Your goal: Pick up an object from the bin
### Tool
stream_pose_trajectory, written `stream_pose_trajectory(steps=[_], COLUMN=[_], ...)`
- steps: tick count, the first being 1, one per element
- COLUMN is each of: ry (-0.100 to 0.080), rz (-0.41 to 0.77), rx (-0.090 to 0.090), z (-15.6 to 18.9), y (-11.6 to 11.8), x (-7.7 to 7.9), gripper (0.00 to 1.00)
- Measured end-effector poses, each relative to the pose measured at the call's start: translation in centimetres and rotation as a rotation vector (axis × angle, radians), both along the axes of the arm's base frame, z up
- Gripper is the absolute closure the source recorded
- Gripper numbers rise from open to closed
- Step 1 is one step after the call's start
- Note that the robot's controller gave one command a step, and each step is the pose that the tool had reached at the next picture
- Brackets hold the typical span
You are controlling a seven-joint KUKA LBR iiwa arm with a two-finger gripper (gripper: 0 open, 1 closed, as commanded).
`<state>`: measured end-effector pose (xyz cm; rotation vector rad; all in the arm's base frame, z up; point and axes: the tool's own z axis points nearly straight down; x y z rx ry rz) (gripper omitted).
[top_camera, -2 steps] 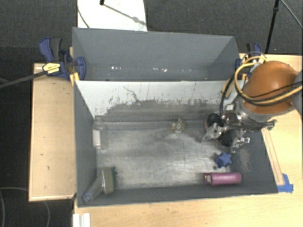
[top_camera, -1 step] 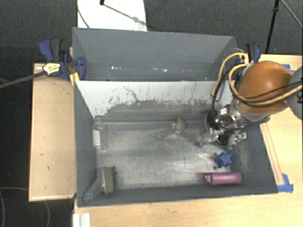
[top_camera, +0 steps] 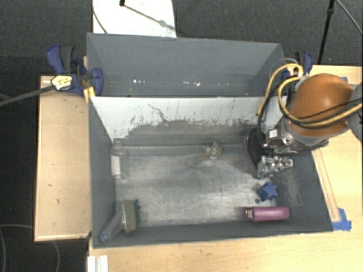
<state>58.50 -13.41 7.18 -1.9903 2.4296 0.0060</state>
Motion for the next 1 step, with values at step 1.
stream_pose_trajectory(steps=[1], ry=[-0.007], rz=[0.002], rx=[0.021], z=[0.1], y=[1.24], x=[0.27], gripper=[0.0])
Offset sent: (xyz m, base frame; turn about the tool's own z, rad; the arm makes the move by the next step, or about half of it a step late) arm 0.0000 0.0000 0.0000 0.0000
